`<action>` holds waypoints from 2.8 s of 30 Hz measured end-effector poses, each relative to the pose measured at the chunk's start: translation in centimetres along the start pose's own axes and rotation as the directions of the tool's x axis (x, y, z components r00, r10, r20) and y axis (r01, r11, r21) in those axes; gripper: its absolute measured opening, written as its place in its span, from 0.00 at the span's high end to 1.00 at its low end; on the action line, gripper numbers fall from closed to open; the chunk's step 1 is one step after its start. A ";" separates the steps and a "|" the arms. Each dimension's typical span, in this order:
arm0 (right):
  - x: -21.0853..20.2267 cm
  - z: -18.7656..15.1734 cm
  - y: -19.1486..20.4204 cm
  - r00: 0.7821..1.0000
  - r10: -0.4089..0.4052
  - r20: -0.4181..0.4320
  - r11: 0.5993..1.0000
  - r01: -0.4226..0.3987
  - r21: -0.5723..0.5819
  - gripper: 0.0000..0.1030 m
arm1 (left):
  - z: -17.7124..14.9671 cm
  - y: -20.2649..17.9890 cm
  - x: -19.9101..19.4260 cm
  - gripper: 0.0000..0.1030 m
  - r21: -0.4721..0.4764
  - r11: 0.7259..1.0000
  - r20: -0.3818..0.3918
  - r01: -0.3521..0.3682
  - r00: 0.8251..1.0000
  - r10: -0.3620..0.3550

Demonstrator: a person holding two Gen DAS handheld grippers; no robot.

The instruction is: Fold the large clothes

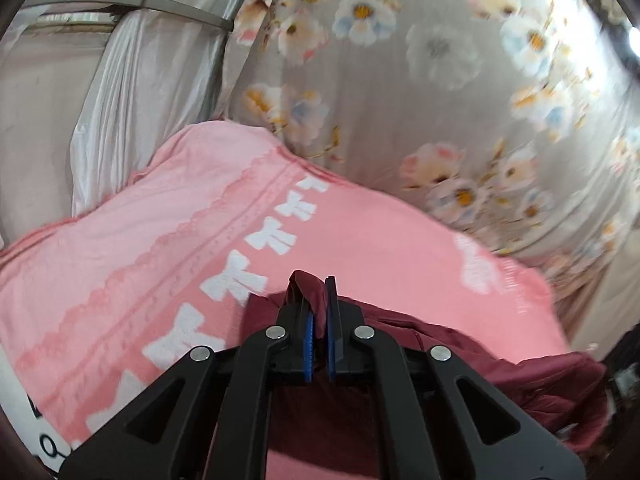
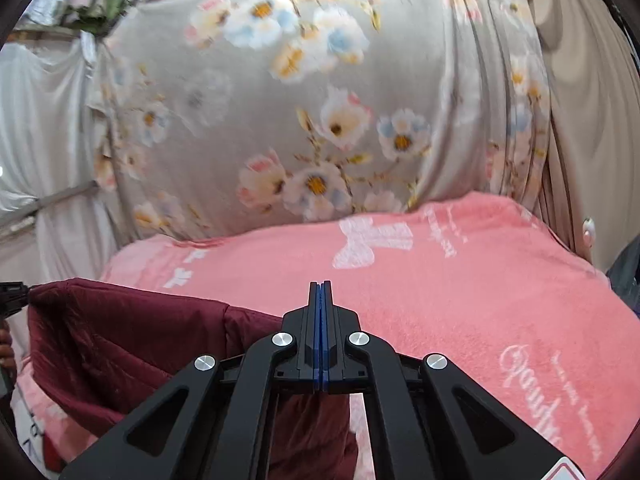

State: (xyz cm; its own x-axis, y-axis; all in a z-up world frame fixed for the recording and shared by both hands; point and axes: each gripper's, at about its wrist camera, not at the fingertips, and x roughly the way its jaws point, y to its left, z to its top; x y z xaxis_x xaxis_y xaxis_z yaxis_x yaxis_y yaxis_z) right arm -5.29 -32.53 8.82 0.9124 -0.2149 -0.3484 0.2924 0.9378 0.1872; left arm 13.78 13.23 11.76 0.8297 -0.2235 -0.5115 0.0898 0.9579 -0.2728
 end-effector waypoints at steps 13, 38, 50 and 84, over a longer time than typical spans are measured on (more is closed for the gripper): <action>20.0 -1.6 2.0 0.972 -0.121 -0.201 0.993 0.121 -0.016 1.00 | -2.3 -0.1 19.4 0.96 0.090 0.959 -0.193 -0.268 0.940 0.281; 21.1 -4.3 2.5 0.923 -0.084 -0.375 0.993 0.109 0.046 0.95 | -5.4 1.3 21.6 0.77 0.092 0.981 -0.322 -0.170 0.927 0.191; 25.0 -7.1 3.5 0.890 -0.237 -0.389 0.972 0.215 -0.100 0.95 | -6.7 0.7 25.0 0.92 0.184 0.947 -0.292 -0.263 0.905 0.308; 21.7 -10.3 18.6 0.916 -0.010 -0.400 0.993 -0.038 -0.112 0.80 | -10.6 -12.8 21.3 0.86 0.244 0.955 -0.292 -0.167 0.927 0.236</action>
State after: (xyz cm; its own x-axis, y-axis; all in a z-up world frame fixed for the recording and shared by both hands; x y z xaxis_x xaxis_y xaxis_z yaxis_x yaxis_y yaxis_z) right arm 17.00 -16.95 -4.75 0.7185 -0.0968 -0.6887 0.2234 0.9699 0.0968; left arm 24.43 -5.72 -4.28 0.6293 -0.0333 -0.7765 0.0820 0.9963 0.0238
